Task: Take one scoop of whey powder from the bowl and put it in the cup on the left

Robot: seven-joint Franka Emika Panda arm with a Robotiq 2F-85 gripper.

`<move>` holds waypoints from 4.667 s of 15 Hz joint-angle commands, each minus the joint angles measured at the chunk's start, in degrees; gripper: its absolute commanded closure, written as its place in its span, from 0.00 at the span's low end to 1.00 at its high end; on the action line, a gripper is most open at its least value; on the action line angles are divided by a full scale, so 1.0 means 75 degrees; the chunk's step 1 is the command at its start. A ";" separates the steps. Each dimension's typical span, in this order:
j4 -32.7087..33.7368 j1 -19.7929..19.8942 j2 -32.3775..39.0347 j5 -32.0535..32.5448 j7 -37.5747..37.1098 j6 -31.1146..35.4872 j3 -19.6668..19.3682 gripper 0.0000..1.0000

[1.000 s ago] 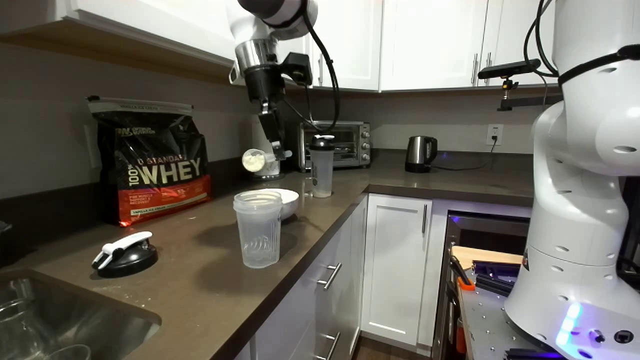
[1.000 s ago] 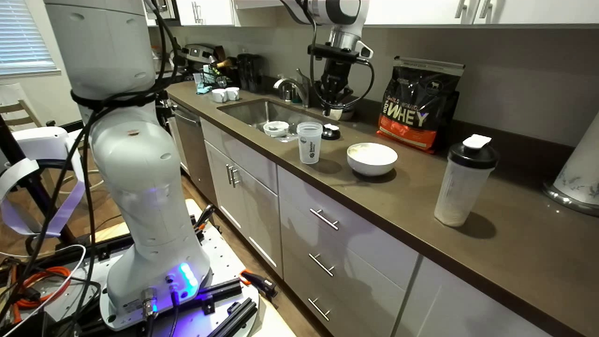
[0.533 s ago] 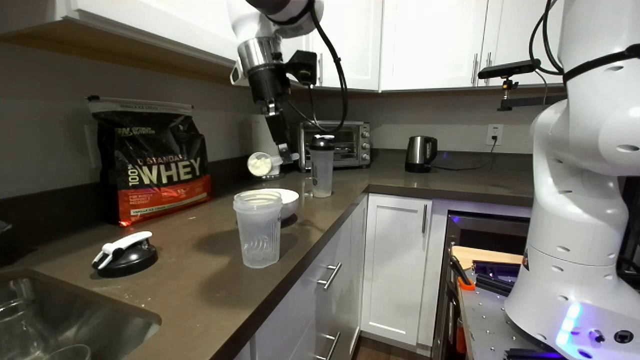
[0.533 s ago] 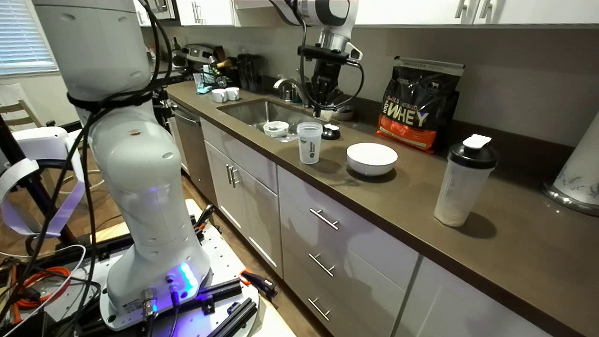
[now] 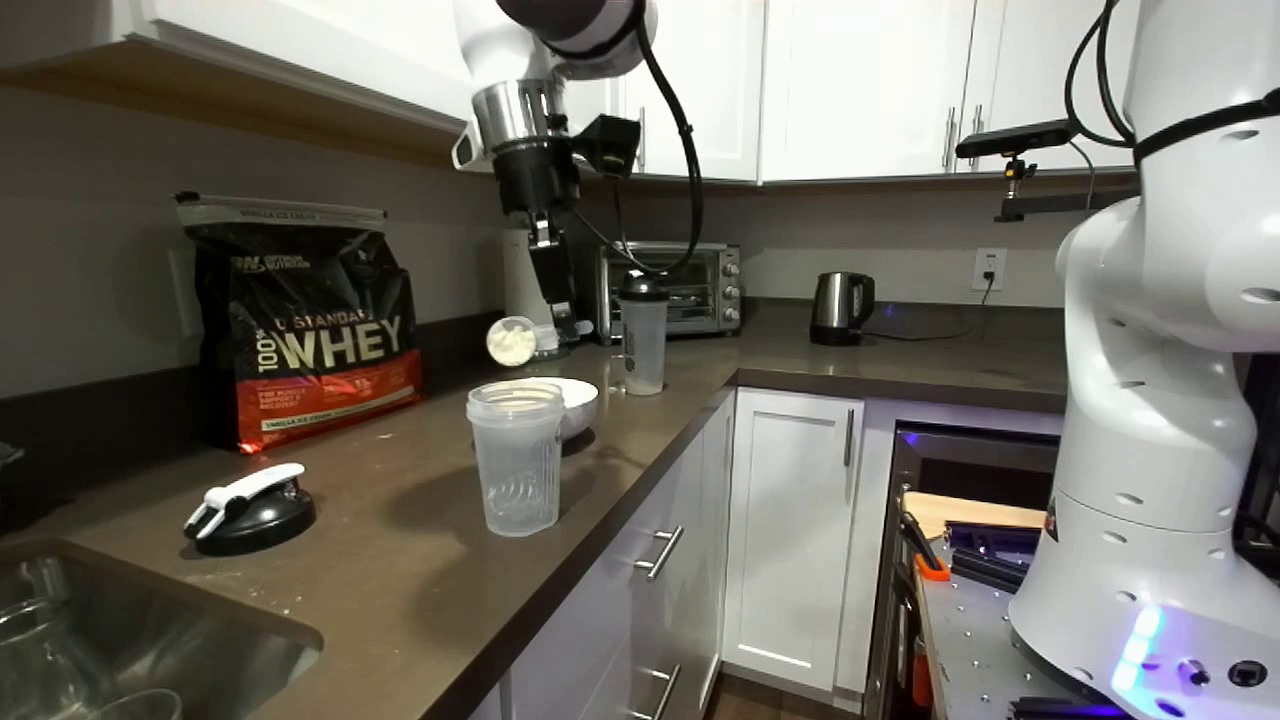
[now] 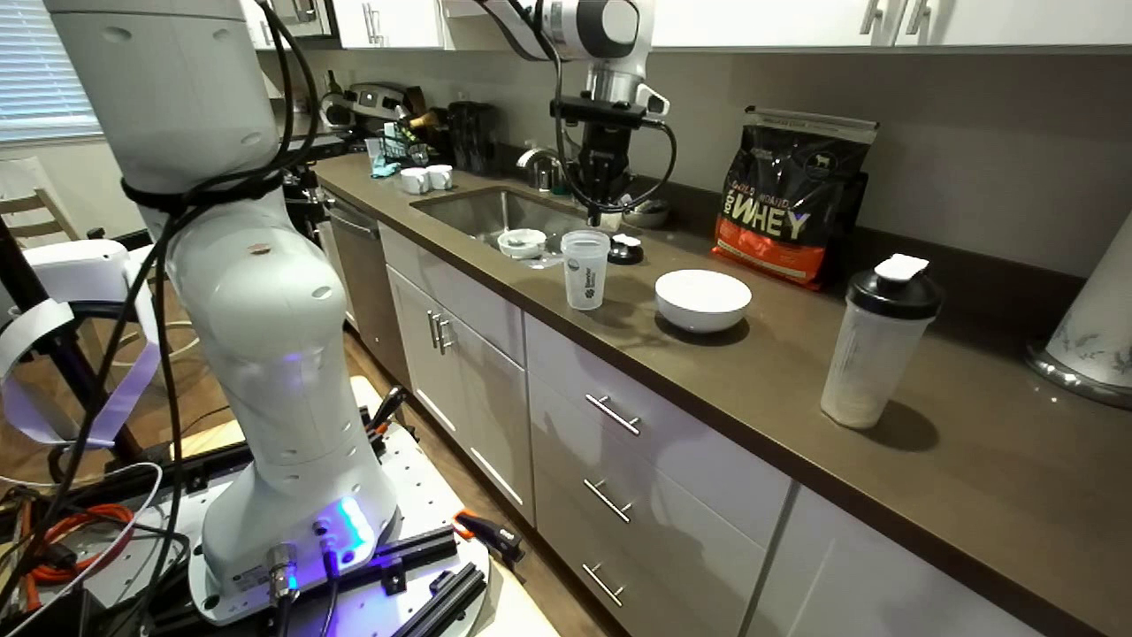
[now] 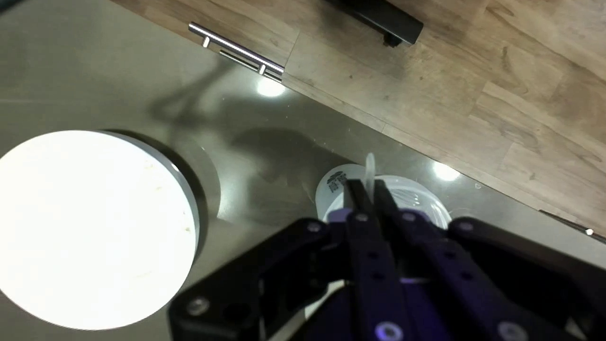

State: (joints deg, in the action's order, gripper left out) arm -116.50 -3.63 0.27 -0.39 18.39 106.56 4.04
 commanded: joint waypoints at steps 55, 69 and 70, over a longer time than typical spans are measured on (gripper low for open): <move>-0.1855 -0.0298 -0.0955 0.2179 -0.0419 0.2608 0.0326 0.99; -0.2276 -0.0296 -0.1165 0.2533 -0.0702 0.2981 0.0379 0.99; -0.2274 -0.0294 -0.1186 0.2526 -0.0697 0.2991 0.0375 0.99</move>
State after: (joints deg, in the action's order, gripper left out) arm -131.60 -5.59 -6.60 16.64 15.15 127.15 6.84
